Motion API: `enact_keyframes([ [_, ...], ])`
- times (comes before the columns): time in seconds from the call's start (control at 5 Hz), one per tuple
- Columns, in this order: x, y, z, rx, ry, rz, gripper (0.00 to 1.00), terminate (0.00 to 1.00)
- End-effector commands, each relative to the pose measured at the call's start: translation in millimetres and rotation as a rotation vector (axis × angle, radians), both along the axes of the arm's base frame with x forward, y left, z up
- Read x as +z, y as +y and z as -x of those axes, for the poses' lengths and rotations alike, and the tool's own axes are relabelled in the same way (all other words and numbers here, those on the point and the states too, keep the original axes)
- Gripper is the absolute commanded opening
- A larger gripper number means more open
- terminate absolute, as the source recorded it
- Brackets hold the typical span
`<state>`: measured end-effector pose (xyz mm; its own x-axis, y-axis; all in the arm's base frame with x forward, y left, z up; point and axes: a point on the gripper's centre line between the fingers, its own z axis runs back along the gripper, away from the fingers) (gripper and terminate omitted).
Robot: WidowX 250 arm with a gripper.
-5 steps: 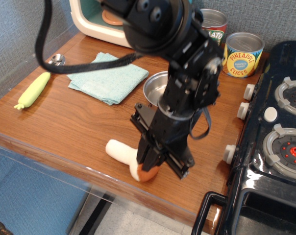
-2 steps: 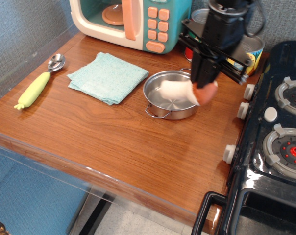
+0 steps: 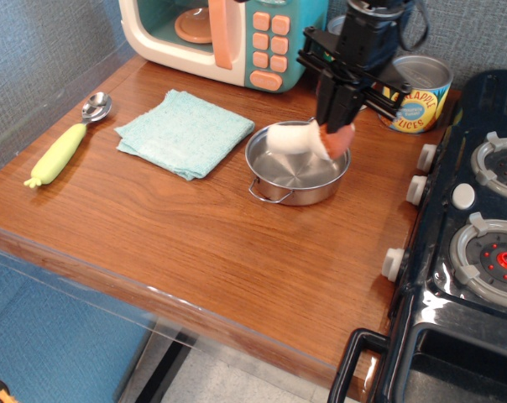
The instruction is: Place the brown and white item inside of the silver pot.
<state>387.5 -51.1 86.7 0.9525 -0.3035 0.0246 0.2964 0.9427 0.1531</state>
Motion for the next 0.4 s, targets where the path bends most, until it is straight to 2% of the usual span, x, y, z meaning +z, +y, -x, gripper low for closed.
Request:
enact_keyframes([
  [0.0,29.1,9.4,-0.3,-0.006,-0.051,0.002,1.00,0.00],
  [0.2,37.5,11.7,8.4,-0.014,-0.057,0.020,1.00,0.00],
])
